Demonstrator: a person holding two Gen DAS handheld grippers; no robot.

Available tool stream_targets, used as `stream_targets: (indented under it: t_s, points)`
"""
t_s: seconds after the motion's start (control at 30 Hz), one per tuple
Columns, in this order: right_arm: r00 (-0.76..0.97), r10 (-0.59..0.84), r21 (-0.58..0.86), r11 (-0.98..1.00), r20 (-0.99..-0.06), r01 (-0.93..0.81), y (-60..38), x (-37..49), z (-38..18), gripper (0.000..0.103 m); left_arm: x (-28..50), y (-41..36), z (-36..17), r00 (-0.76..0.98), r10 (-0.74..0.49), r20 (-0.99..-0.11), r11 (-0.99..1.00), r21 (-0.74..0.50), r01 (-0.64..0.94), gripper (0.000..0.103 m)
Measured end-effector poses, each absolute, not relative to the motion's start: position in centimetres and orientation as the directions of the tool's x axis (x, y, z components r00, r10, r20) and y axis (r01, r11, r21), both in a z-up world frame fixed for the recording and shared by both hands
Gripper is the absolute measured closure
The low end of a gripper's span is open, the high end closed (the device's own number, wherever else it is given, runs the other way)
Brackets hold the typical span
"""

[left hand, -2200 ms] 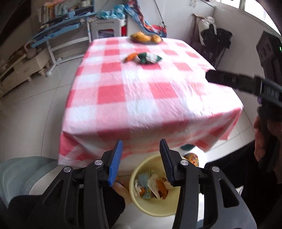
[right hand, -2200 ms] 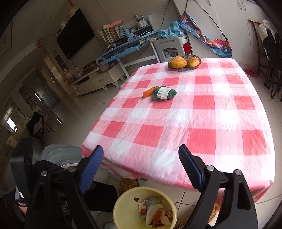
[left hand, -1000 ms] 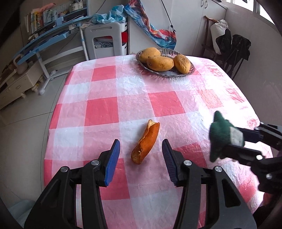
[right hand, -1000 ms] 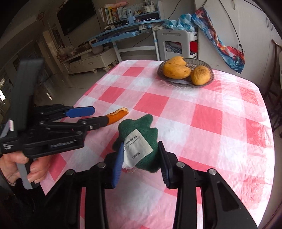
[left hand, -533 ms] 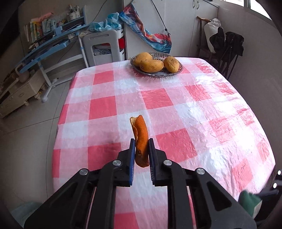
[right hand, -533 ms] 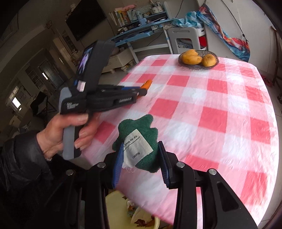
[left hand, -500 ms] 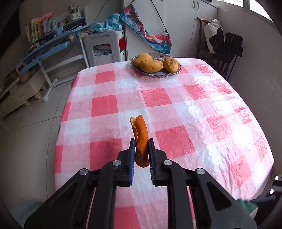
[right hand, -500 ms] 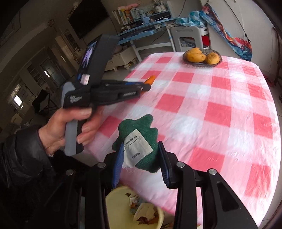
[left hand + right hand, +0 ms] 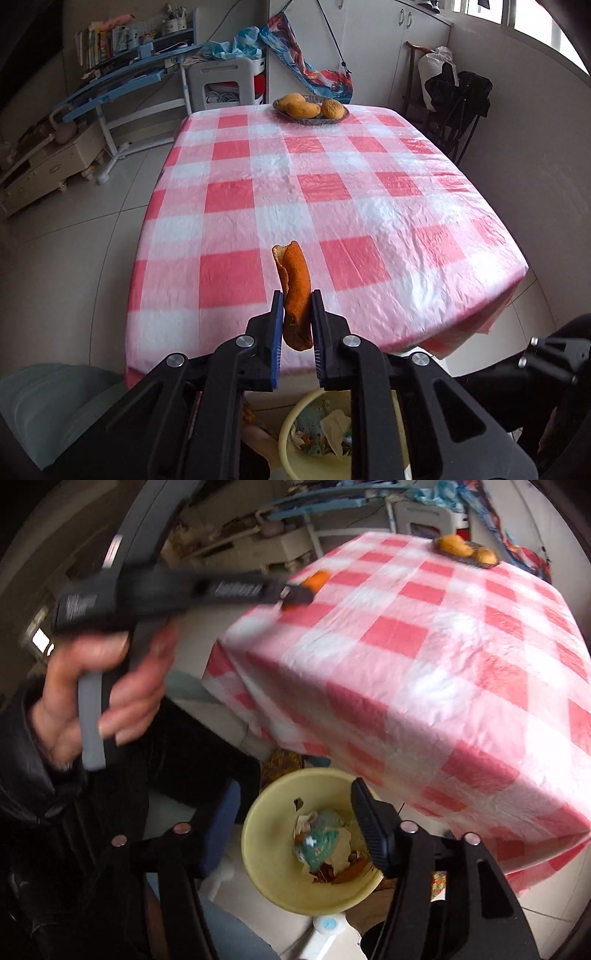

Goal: Collect trash
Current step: 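Drop the green pouch and orange piece into the yellow basin with both tools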

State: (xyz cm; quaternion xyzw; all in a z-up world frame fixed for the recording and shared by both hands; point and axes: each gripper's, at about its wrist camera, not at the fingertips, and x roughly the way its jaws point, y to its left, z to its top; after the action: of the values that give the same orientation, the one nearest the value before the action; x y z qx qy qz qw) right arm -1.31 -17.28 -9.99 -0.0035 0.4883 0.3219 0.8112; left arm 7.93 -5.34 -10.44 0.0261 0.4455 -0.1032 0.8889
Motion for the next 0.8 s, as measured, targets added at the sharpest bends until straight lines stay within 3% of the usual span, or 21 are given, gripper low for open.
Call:
stream_targets:
  t_s: [0.2, 0.47, 0.57, 0.63, 0.7, 0.8]
  points:
    - [0.501, 0.553, 0.365, 0.827, -0.666, -0.428, -20.8, -1.6, -7.6, 0.032, 3.0, -6.3, -11.6, 0.537, -0.171, -0.826, 0.972, -0.053, 0.228, 0.089]
    - [0.644, 0.497, 0.353, 0.868, -0.582, -0.350, -22.0, -2.4, -6.4, 0.024, -2.5, -8.5, -15.0, 0.397, -0.188, -0.898, 0.950, -0.063, 0.306, 0.088]
    - [0.689, 0.463, 0.335, 0.885, -0.558, -0.323, -22.4, -2.6, -5.8, 0.018, -3.8, -8.9, -15.5, 0.377, -0.159, -0.912, 0.944, -0.029, 0.329, 0.079]
    - [0.716, 0.438, 0.322, 0.896, -0.543, -0.305, -22.8, -2.9, -5.3, 0.016, -4.4, -8.6, -14.7, 0.413, -0.132, -0.901, 0.949, 0.006, 0.316, 0.067]
    - [0.749, 0.403, 0.296, 0.912, -0.526, -0.283, -22.9, -3.6, -4.8, 0.014, -4.8, -8.1, -13.0, 0.477, -0.115, -0.871, 0.958, 0.030, 0.285, 0.055]
    - [0.800, 0.358, 0.267, 0.929, -0.482, -0.255, -23.0, -5.3, -4.0, 0.009, -5.4, -7.3, -10.2, 0.574, -0.080, -0.815, 0.969, 0.071, 0.236, 0.044]
